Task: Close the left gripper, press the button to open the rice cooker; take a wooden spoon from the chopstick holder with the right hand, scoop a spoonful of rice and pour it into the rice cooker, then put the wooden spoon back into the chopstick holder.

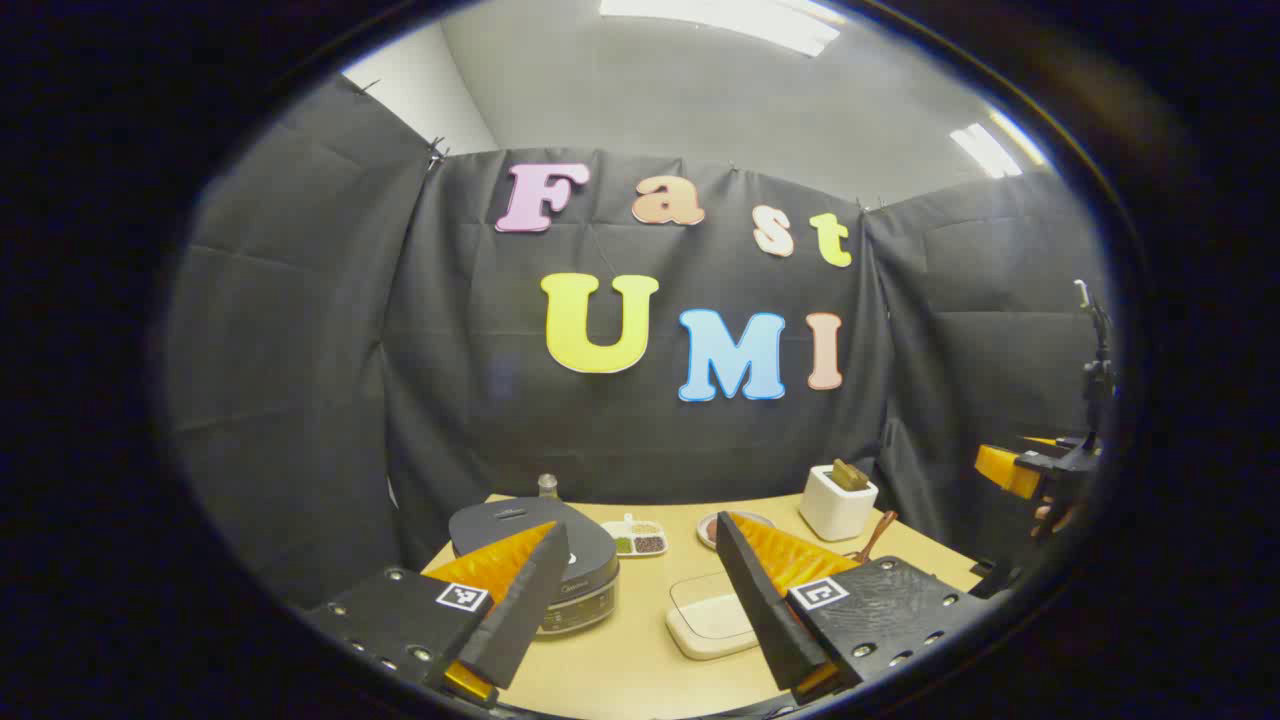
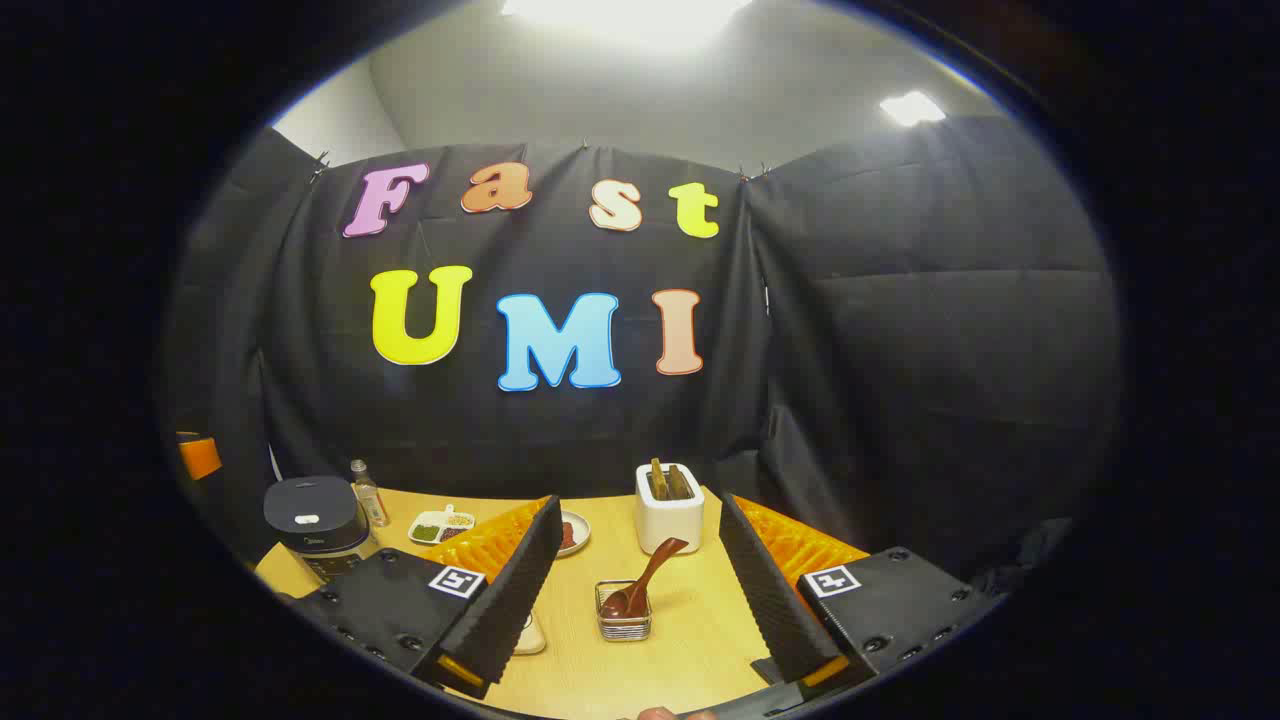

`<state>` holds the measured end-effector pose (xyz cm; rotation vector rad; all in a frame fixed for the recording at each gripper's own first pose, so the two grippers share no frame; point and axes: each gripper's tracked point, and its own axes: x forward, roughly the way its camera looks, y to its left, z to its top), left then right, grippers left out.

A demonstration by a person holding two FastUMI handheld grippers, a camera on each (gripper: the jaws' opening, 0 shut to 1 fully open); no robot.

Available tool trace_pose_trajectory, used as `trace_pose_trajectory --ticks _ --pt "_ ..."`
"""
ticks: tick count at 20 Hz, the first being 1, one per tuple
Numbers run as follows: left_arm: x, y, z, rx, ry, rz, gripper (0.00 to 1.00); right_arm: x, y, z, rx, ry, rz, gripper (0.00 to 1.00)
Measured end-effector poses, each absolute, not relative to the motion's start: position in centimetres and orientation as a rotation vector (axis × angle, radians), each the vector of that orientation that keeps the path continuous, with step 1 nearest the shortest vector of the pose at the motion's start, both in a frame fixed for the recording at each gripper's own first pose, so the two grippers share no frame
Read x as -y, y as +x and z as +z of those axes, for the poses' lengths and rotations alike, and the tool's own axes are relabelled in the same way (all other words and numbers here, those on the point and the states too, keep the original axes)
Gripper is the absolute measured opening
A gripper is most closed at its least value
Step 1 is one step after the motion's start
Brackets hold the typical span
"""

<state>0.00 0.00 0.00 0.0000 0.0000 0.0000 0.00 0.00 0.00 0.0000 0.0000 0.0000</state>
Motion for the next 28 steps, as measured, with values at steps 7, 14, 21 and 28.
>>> trace_pose_trajectory --ticks 7,14,21,28 --pt "2.1 -0.2 -0.9 -0.020 0.091 -0.032 0.93 -0.8 0.3 0.2 0.025 -0.006 0.029 1.00" --pt "5.3 1.6 -1.7 -0.044 0.074 -0.054 0.93 -0.4 2.1 -0.9 -0.011 -0.001 0.063 1.00" --pt "6.2 4.4 -1.4 -0.093 0.021 0.047 0.93 2.1 7.3 -1.0 -0.049 -0.047 0.114 1.00" --pt "3.8 6.0 -1.0 -0.156 -0.123 0.255 0.60 3.0 12.7 -2.5 -0.093 -0.045 0.233 0.97"
